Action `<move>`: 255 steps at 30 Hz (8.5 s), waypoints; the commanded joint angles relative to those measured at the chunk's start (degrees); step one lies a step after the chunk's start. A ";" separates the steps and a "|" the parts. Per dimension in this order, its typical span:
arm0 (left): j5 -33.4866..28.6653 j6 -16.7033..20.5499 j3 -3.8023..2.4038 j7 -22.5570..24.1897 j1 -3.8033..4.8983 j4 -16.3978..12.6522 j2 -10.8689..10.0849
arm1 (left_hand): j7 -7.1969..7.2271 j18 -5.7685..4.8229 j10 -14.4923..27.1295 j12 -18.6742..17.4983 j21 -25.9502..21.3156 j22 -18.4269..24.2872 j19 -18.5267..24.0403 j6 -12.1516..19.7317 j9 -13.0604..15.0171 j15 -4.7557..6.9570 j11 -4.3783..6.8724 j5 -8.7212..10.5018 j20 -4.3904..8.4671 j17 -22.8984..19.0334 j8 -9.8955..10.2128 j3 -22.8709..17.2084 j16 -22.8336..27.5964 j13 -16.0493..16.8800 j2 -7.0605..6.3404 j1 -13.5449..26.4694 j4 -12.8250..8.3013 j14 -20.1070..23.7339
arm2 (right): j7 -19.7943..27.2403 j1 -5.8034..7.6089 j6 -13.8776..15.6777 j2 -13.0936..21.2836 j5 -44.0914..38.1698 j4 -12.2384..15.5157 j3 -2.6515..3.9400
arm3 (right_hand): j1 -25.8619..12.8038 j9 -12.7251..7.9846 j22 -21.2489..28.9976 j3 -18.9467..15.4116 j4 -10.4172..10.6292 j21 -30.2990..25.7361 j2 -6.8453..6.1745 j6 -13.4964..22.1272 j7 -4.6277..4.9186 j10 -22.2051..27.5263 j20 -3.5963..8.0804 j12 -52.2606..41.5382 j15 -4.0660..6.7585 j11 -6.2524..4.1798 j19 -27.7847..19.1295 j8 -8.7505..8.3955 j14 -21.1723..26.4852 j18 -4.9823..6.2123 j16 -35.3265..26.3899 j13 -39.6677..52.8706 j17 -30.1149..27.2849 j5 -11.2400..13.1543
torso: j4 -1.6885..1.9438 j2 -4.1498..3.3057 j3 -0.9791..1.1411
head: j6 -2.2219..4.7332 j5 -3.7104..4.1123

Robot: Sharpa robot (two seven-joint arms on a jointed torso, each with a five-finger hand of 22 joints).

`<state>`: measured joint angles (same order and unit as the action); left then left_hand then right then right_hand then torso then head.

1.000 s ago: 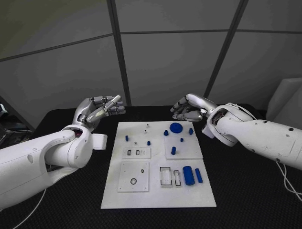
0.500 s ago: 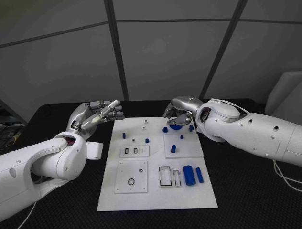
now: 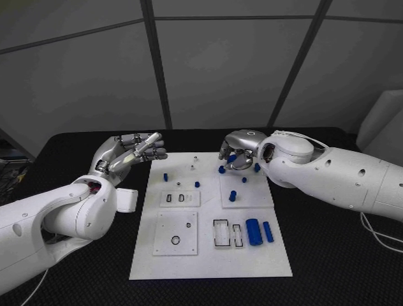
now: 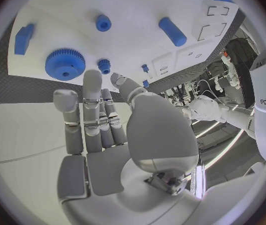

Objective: Assemble the parts on the task board

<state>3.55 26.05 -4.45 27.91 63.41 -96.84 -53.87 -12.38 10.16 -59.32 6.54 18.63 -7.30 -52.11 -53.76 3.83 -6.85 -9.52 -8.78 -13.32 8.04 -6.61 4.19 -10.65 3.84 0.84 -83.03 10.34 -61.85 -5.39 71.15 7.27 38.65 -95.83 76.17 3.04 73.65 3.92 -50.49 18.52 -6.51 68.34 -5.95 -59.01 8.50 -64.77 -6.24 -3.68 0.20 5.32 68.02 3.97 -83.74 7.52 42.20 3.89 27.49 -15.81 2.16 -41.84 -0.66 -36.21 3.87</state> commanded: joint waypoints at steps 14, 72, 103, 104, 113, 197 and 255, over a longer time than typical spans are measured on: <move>0.52 -0.95 -0.06 -0.16 0.10 -0.44 -0.01 | -0.30 0.35 -0.29 -0.87 -0.45 0.32 -0.31 -0.35 -0.11 -0.16 -0.17 0.38 0.02 0.18 0.62 0.23 0.82 -0.10 0.00 -0.36 -0.53 -0.36 | -0.93 0.16 -3.84 -1.98 -1.08 -2.21 0.02 | 0.75 0.04 -5.33 0.87 0.91 3.68 -0.02 0.40 -0.01 -0.19 0.00 0.01 -0.25 -0.16 2.40 -0.17 -1.16 -1.12 7.56 0.07 7.24 0.17 | 0.00 -0.53 0.15 | -0.09 -0.19; 0.51 -1.57 -0.07 -0.90 0.11 0.27 0.21 | -0.62 0.34 0.02 -1.63 -0.85 0.65 -0.31 -0.13 -0.12 -0.34 -0.43 0.37 -0.10 0.36 1.24 0.52 1.51 -0.10 0.22 -0.29 -0.85 -0.33 | -1.59 0.13 7.05 -2.25 -1.06 -0.44 0.02 | 2.49 1.09 -17.52 6.41 2.16 11.45 0.88 -4.89 -0.71 -6.73 0.69 -0.13 0.61 -1.44 7.85 1.05 -1.16 -3.05 21.31 0.49 20.14 1.16 | -0.19 -1.11 0.30 | -0.16 -0.81; 0.50 -1.80 -0.09 -1.08 0.13 0.67 0.83 | -0.63 0.34 0.01 -1.67 -0.88 0.68 -0.32 -0.14 -0.12 -0.34 -0.44 0.38 -0.11 0.38 1.28 0.54 1.57 -0.10 0.25 -0.28 -0.87 -0.33 | -1.30 0.16 9.54 -13.15 -0.82 -11.39 0.00 | 2.33 1.13 -17.71 6.79 2.42 11.63 0.82 -4.77 -0.52 -6.51 0.63 0.09 0.46 -1.25 7.78 0.77 -1.03 -3.08 21.91 0.40 20.57 1.83 | 0.17 -1.47 0.23 | -0.41 -1.43; 0.50 -1.80 -0.09 -1.08 0.13 0.68 0.83 | -0.63 0.34 0.01 -1.67 -0.88 0.68 -0.32 -0.14 -0.12 -0.34 -0.44 0.38 -0.11 0.38 1.28 0.54 1.57 -0.10 0.25 -0.28 -0.87 -0.33 | -1.38 0.16 9.40 -13.30 -0.82 -11.60 -0.01 | 2.28 1.13 -17.66 6.82 2.48 11.61 0.82 -4.75 -0.50 -6.47 0.61 0.10 0.44 -1.23 7.73 0.73 -1.01 -3.06 21.94 0.39 20.57 1.89 | 0.18 -1.48 0.23 | -0.41 -1.43; 0.50 -1.85 -0.10 -1.10 0.15 0.70 0.88 | -0.63 0.34 0.01 -1.67 -0.88 0.68 -0.32 -0.14 -0.12 -0.34 -0.44 0.38 -0.11 0.38 1.28 0.54 1.57 -0.10 0.25 -0.28 -0.87 -0.33 | -1.81 0.16 7.72 -14.35 -0.81 -12.78 -0.01 | 2.16 1.13 -17.64 6.85 2.59 11.61 0.80 -4.69 -0.47 -6.39 0.58 0.12 0.41 -1.19 7.67 0.66 -0.96 -3.06 22.00 0.37 20.56 1.98 | 0.07 -1.54 0.30 | -0.56 -1.63; 0.50 -2.45 -0.12 -1.16 0.22 2.35 0.92 | -0.59 0.35 -0.13 -1.86 -1.05 0.83 -0.38 -0.25 -0.09 -0.36 -0.43 0.42 -0.15 0.49 1.45 0.64 1.87 -0.06 0.35 -0.41 -1.15 -0.40 | -7.80 0.90 4.40 6.14 16.74 2.05 0.14 | 3.94 1.38 -26.67 -9.73 10.96 15.94 -2.87 6.25 -0.01 -11.57 0.72 -59.25 0.76 -2.09 13.14 2.73 -3.43 -4.76 40.34 56.82 46.63 -2.05 | -1.39 -1.13 0.95 | 0.69 -0.97; 0.50 -2.71 -0.12 -1.28 0.22 2.48 1.32 | -0.59 0.35 -0.13 -1.86 -1.05 0.83 -0.38 -0.25 -0.09 -0.36 -0.43 0.42 -0.15 0.49 1.45 0.64 1.87 -0.06 0.35 -0.41 -1.15 -0.40 | -9.56 0.95 -2.01 -2.02 14.27 -6.63 0.12 | 6.75 1.86 -30.47 -12.18 14.59 17.69 -0.36 8.26 0.73 -15.85 -0.12 -72.24 -0.17 -1.19 15.44 5.08 -4.35 -5.47 43.59 70.75 52.91 -1.87 | -1.43 -1.19 0.92 | -0.63 -1.43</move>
<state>3.69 24.06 -4.51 26.34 63.53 -94.33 -52.62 -12.58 10.16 -59.31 4.87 17.87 -6.57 -52.10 -53.96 3.81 -7.05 -9.53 -8.57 -13.32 8.44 -5.37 4.82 -8.99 3.82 0.84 -83.03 9.40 -62.05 -14.77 71.97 6.03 36.74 -81.04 69.58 3.13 80.39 5.74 -74.92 6.22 7.83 85.83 -6.76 -50.43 9.32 -80.26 -6.44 -75.60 0.41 4.19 82.95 8.81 -84.14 3.09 85.56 74.52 74.92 -17.64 0.74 -43.02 0.24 -36.82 2.43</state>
